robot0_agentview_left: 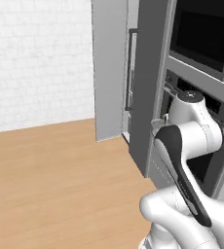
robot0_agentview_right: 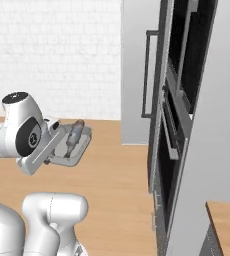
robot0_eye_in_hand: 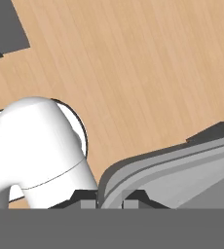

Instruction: Take the meat container that has the fish and place it on the second highest rack of the freezer. Then take the vegetable container that has the corns and place it on the highest rack of the freezer.

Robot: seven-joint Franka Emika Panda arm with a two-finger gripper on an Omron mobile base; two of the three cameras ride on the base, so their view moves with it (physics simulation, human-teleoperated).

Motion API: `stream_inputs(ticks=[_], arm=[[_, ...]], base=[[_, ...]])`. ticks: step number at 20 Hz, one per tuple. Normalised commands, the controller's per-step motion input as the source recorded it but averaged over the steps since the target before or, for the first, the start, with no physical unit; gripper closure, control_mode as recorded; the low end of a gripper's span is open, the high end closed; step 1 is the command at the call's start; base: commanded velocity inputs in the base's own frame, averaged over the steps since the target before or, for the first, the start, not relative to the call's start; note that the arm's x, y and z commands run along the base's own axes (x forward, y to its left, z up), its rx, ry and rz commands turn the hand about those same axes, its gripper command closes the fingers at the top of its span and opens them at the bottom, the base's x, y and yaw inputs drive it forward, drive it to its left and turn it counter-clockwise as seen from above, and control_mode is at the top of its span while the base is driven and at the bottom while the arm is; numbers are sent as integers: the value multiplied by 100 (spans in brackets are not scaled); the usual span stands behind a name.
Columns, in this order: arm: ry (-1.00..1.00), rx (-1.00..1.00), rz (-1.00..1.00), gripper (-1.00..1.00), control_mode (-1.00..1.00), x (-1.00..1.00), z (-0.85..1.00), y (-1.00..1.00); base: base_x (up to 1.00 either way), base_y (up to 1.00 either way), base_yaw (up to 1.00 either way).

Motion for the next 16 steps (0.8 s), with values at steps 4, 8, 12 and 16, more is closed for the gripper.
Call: stream_inputs(ticks=[4,8,12,16], arm=[[0,0,0,100,100,0,0,0],[0,0,0,100,100,0,0,0],[0,0,0,100,100,0,0,0],[0,0,0,100,100,0,0,0]], base=[[77,78,-1],[82,68,-6],[80,53,-13],[74,46,-19]])
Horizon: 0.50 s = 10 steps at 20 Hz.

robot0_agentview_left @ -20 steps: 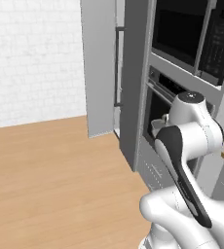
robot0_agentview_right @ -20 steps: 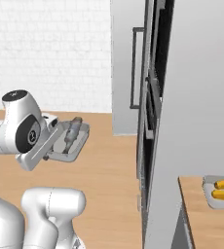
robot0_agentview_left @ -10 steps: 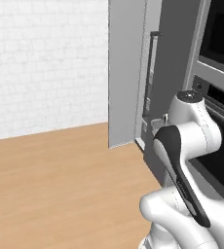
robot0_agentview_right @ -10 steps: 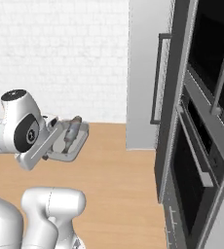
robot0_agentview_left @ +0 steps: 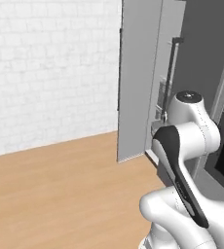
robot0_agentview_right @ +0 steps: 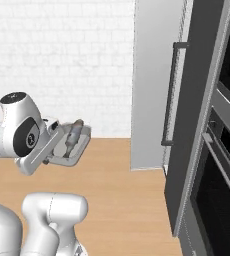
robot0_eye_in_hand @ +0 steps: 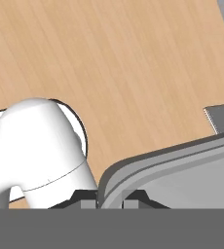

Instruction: Take the meat container that has the fish and place it on the second highest rack of the freezer. Then take the vegetable container that has the corns and place it on the highest rack of the freezer.

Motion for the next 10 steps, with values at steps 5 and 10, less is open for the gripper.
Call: stream_inputs(ticks=[5,10], arm=[[0,0,0,100,100,0,0,0],[0,0,0,100,100,0,0,0]], base=[[75,54,-22],[64,44,-34]])
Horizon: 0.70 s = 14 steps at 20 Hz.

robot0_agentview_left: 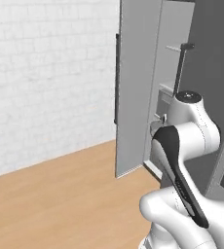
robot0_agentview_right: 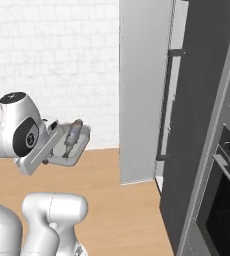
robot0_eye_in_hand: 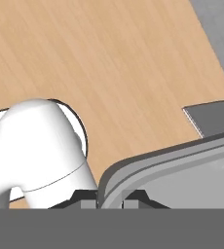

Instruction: Take the meat container that has the fish and place it on the second highest rack of the freezer. Then take the vegetable container that has the corns and place it on the highest rack of the freezer.

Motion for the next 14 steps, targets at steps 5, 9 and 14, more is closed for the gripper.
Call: stream_inputs(ticks=[5,9,14], arm=[[0,0,0,100,100,0,0,0],[0,0,0,100,100,0,0,0],[0,0,0,100,100,0,0,0]], base=[[55,54,-49],[36,54,-54],[33,53,-53]])
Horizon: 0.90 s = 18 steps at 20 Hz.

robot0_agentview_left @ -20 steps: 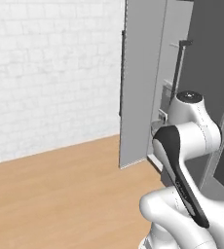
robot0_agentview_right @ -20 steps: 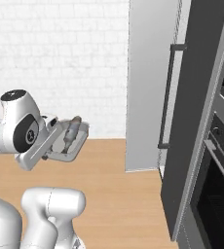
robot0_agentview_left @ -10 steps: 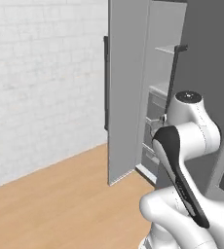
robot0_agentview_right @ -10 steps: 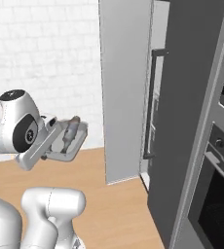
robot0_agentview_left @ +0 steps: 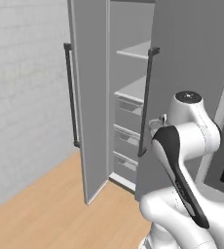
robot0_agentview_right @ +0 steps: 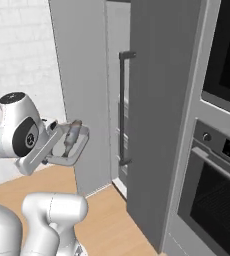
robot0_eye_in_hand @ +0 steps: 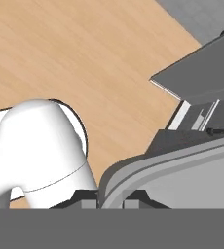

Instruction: Take the meat container that has the fish and place it on the second highest rack of the freezer. Then take the vegetable container that has the corns and place it on the highest rack of the freezer.

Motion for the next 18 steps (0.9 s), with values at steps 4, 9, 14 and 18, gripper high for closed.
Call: stream_inputs(ticks=[4,9,14,18], arm=[[0,0,0,100,100,0,0,0],[0,0,0,100,100,0,0,0],[0,0,0,100,100,0,0,0],[0,0,0,100,100,0,0,0]], base=[[53,69,-50],[59,74,-47],[55,67,-47],[54,64,-46]])
